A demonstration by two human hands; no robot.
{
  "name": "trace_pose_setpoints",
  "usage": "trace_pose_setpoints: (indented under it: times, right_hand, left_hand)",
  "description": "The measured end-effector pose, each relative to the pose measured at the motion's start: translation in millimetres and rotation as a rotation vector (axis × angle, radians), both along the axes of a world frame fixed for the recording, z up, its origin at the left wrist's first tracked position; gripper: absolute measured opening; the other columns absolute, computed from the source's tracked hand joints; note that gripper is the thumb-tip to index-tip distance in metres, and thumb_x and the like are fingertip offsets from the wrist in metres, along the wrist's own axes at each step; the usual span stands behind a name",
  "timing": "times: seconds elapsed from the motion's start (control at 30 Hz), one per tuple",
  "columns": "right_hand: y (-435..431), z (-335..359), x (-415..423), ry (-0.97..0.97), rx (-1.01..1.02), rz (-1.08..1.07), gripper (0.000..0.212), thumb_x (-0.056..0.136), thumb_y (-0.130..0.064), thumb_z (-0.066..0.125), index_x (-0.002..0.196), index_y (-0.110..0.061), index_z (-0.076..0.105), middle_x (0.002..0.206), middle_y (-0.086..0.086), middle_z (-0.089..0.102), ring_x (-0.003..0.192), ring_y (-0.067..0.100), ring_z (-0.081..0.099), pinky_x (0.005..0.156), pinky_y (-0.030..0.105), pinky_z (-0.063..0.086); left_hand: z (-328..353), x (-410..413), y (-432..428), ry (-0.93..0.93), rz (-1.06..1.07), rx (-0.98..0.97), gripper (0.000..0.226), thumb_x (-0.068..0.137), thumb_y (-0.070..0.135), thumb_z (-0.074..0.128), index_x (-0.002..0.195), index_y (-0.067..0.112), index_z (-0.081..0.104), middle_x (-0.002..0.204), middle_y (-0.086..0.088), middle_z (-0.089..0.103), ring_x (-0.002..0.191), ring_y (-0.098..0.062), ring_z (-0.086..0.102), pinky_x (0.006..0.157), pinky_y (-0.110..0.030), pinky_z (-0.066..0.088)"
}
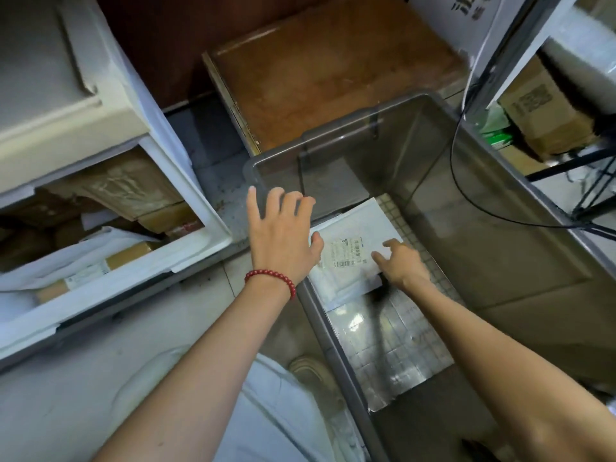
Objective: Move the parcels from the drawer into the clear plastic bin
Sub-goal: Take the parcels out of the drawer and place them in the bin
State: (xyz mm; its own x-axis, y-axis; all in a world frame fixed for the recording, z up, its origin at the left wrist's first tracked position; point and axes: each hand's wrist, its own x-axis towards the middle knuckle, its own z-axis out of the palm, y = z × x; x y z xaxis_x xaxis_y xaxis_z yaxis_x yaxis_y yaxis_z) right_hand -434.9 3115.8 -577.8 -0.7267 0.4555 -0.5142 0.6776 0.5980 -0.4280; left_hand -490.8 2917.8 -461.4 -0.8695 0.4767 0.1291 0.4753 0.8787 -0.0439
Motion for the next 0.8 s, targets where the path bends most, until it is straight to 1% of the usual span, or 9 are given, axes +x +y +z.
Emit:
trace_pose_setpoints:
  times: [0.07,0.17,0.27,0.4,0.5,0.57,0.63,0.7,0.8]
  right_hand:
    - [12,15,3,0.051,0.054,0.011,0.054,0.096,-0.041,0.052,0.141,-0.014,0.041,0.142,0.014,0.042,0.13,0.031,0.04,0.099,0.043,0.04]
    - [37,39,13,0.124,0.123,0.013,0.06,0.095,-0.042,0.053,0.144,-0.014,0.035,0.146,0.014,0.036,0.134,0.033,0.034,0.101,0.047,0.038]
    - [63,71,20,0.296,0.116,0.013,0.058,0.095,-0.04,0.054,0.144,-0.016,0.036,0.145,0.013,0.038,0.132,0.033,0.038,0.103,0.047,0.039]
    - [92,123,18,0.595,0.088,-0.046,0.042,0.097,-0.04,0.05,0.128,-0.011,0.05,0.118,0.011,0.061,0.106,0.024,0.057,0.089,0.034,0.044]
    - [112,158,18,0.718,0.05,-0.288,0.039,0.099,-0.041,0.043,0.121,-0.01,0.05,0.095,0.009,0.063,0.095,0.027,0.057,0.079,0.031,0.038]
    - [126,173,21,0.635,0.092,-0.474,0.039,0.099,-0.038,0.039,0.119,-0.007,0.051,0.107,0.02,0.063,0.109,0.036,0.053,0.086,0.038,0.039]
    - [127,181,24,0.477,0.098,-0.446,0.04,0.099,-0.034,0.038,0.111,-0.002,0.058,0.116,0.026,0.061,0.115,0.04,0.051,0.092,0.039,0.04]
    - [107,186,25,0.41,0.062,-0.262,0.036,0.099,-0.035,0.04,0.096,-0.005,0.062,0.106,0.023,0.067,0.102,0.039,0.061,0.09,0.041,0.046]
    - [63,188,19,0.438,-0.019,-0.092,0.028,0.098,-0.037,0.047,0.083,-0.017,0.058,0.09,0.011,0.071,0.076,0.026,0.068,0.083,0.045,0.055]
  left_hand:
    - [3,-1,16,-0.077,-0.066,-0.062,0.042,0.09,0.038,0.049,0.131,0.028,0.046,0.126,0.005,0.055,0.124,-0.021,0.042,0.114,-0.048,0.008]
    - [11,8,46,-0.298,-0.066,0.016,0.039,0.092,0.038,0.049,0.129,0.027,0.045,0.117,0.004,0.063,0.114,-0.022,0.051,0.102,-0.042,0.029]
    - [15,20,65,-0.295,-0.087,0.045,0.039,0.092,0.037,0.05,0.13,0.026,0.045,0.114,0.003,0.065,0.109,-0.023,0.054,0.093,-0.04,0.036]
    - [30,25,72,-0.265,-0.087,0.031,0.038,0.093,0.035,0.05,0.129,0.025,0.045,0.114,0.001,0.065,0.108,-0.023,0.055,0.092,-0.04,0.039]
    - [49,24,73,-0.226,-0.076,0.079,0.037,0.094,0.033,0.047,0.13,0.024,0.045,0.113,0.0,0.065,0.108,-0.023,0.056,0.093,-0.041,0.04]
    - [62,23,69,-0.182,-0.073,0.098,0.036,0.094,0.032,0.046,0.13,0.024,0.046,0.112,0.001,0.065,0.107,-0.023,0.056,0.091,-0.04,0.039]
    - [75,22,62,-0.151,-0.058,0.109,0.035,0.094,0.033,0.047,0.129,0.025,0.047,0.112,0.002,0.065,0.107,-0.023,0.055,0.089,-0.038,0.039]
    - [86,20,49,-0.136,-0.022,0.116,0.034,0.094,0.034,0.047,0.127,0.026,0.049,0.114,0.003,0.065,0.11,-0.023,0.054,0.09,-0.038,0.038]
    - [100,22,18,-0.117,0.051,0.126,0.033,0.094,0.035,0.047,0.125,0.027,0.051,0.116,0.004,0.064,0.113,-0.023,0.053,0.092,-0.04,0.037]
